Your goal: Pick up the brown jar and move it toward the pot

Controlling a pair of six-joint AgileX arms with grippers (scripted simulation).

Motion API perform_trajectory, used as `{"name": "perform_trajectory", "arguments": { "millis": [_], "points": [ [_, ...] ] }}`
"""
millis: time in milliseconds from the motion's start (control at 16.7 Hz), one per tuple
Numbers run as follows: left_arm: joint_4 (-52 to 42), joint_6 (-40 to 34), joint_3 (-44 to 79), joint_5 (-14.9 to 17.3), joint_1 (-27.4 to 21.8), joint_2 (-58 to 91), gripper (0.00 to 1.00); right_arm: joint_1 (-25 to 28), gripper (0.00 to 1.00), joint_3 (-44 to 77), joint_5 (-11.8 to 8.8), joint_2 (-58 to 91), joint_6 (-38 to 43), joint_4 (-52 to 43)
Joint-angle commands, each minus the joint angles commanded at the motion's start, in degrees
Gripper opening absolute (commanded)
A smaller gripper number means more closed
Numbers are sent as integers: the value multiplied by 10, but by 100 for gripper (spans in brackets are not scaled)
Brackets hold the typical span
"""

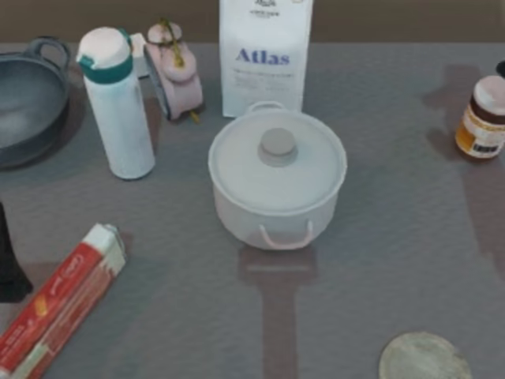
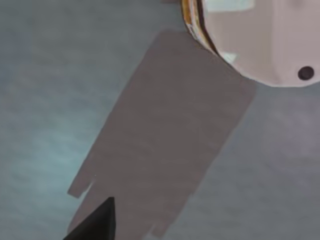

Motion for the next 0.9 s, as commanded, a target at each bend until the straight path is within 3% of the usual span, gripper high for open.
{"name": "perform_trajectory", "arguments": {
  "millis": [420, 900],
  "points": [
    [0, 0, 0, 0, 0, 0, 100, 9, 100, 274, -16, 218, -75, -75],
    [0, 0, 0, 0, 0, 0, 100, 7, 100, 307, -17, 243, -83, -79]
  ]
}}
